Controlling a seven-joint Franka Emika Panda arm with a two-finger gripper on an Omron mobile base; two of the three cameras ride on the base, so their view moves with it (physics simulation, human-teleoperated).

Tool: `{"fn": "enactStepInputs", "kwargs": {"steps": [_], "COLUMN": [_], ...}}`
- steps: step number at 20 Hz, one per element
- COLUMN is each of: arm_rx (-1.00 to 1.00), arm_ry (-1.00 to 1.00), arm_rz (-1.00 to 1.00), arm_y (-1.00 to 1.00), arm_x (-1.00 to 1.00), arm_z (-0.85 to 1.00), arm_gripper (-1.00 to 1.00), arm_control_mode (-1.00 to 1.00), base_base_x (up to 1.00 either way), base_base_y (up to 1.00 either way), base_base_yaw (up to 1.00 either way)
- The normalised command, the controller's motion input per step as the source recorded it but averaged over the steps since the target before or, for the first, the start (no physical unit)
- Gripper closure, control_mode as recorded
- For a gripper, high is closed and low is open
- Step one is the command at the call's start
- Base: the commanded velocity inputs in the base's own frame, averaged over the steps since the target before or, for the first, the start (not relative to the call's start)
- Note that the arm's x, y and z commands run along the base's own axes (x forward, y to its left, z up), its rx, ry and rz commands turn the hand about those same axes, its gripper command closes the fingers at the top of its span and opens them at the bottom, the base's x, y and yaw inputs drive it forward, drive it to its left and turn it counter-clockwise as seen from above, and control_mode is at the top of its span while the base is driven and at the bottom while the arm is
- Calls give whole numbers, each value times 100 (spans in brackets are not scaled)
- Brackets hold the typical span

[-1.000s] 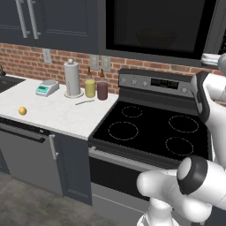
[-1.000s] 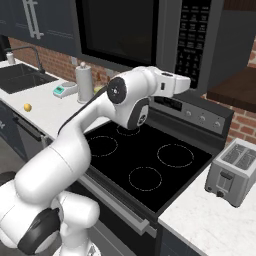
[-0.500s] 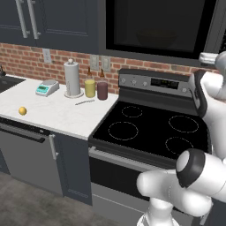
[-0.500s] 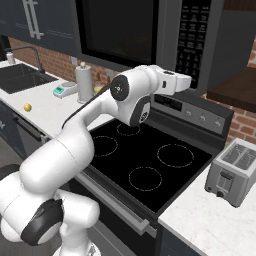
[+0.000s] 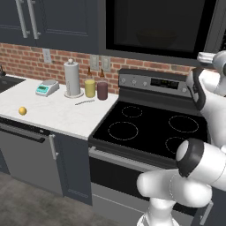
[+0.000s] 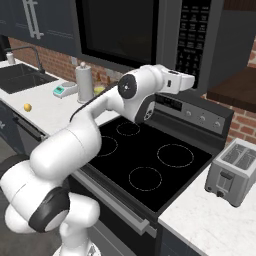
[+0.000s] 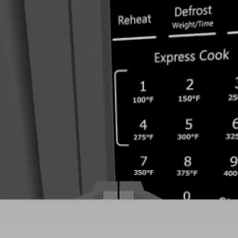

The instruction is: Pick the carrot from the sink and place it in the bowl. Then pick the bowl and place it in the microwave. Then close the microwave door and press the start button.

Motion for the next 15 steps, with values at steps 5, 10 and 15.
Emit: {"fn": "enactStepInputs", "kwargs": {"steps": [5, 10, 15], "arm_rx": [9, 10, 4], "arm_ry": [1, 3, 0], "arm_rz": [10, 11, 7], "arm_y": [-19, -67, -50], "arm_x": [89, 49, 1], "arm_z": [-86, -93, -81], "arm_gripper": [100, 100, 100], "arm_control_mode": [-100, -100, -100], "base_base_x": [0, 0, 0], "base_base_y": [0, 0, 0], "base_base_yaw": [0, 0, 0]}}
